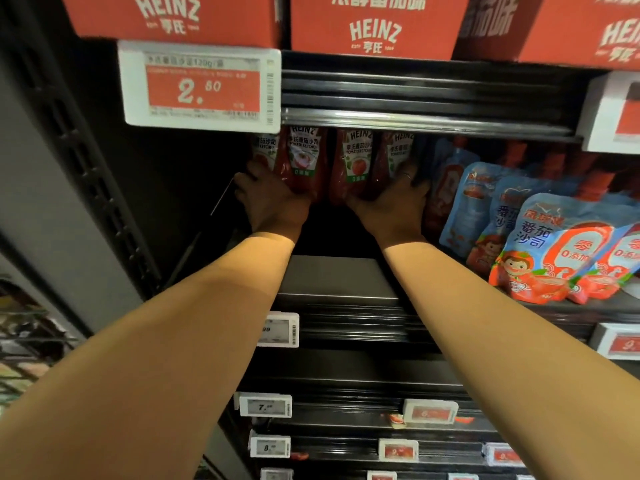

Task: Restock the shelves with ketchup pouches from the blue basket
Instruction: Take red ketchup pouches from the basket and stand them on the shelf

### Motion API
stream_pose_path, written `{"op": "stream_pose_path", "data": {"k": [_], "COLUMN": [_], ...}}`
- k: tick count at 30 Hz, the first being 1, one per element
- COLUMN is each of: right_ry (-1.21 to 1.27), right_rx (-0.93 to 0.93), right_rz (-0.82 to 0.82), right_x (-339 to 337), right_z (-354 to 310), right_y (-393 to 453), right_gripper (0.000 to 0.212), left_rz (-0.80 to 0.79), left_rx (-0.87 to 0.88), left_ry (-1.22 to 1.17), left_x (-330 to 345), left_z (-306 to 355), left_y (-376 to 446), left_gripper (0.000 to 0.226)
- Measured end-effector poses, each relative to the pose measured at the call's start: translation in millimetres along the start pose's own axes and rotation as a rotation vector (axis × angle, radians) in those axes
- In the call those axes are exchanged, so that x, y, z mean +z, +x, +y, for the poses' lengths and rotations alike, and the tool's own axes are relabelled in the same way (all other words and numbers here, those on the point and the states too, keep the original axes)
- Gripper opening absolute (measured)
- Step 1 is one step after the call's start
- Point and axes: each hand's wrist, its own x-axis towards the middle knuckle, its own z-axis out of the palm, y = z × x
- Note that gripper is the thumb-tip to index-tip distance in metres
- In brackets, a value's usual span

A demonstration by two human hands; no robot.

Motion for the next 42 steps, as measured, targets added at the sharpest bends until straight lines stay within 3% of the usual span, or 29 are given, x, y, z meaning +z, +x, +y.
{"op": "stream_pose_path", "data": {"k": [7, 12, 15, 16, 18, 20, 23, 30, 34, 39, 42], "right_ry": [-0.086, -0.09, -0.001, -0.011, -0.064, -0.061, -0.05, -0.105, 0.091, 0.327, 0.337], "right_rx": [0.006, -0.029, -0.016, -0.017, -0.014, 0.008, 0.052, -0.047, -0.153, -0.486, -0.532], "right_rz": [-0.035, -0.087, -0.096, -0.107, -0.142, -0.16, -0.136, -0.042, -0.084, -0.174, -0.235], "right_x": [-5.9, -17.0, -30.4, -35.9, -46.6, -57.0, -74.3, -96.4, -108.5, -132.3, -150.5], "right_z": [-5.1, -5.4, -2.2, -1.3, -0.5, 1.3, 7.1, 15.8, 22.8, 49.3, 91.4], "right_y": [-3.3, -15.0, -25.6, -30.4, -42.5, -54.8, -75.3, -109.8, -124.7, -170.0, -200.8], "right_gripper": [0.123, 0.112, 0.085, 0.072, 0.048, 0.037, 0.03, 0.025, 0.015, 0.027, 0.032], "left_rz": [-0.075, -0.155, -0.177, -0.2, -0.252, -0.283, -0.328, -0.358, -0.28, -0.146, -0.032], "left_rx": [0.006, 0.145, 0.138, 0.128, 0.119, 0.124, 0.112, 0.123, 0.179, 0.347, 0.447], "left_ry": [0.0, 0.05, -0.027, -0.055, -0.089, -0.126, -0.238, -0.293, -0.258, -0.257, -0.139], "left_x": [-13.0, -36.4, -48.6, -51.3, -54.2, -54.5, -55.9, -70.0, -96.9, -131.8, -147.5], "left_z": [-1.2, -16.3, -22.2, -22.8, -23.4, -25.5, -32.8, -43.7, -45.3, -66.4, -95.5], "left_y": [-11.2, -18.6, -27.1, -29.3, -31.0, -30.7, -31.7, -51.9, -77.6, -145.4, -194.5], "left_gripper": [0.11, 0.058, 0.015, 0.009, 0.01, 0.01, 0.01, 0.011, 0.012, 0.019, 0.019]}}
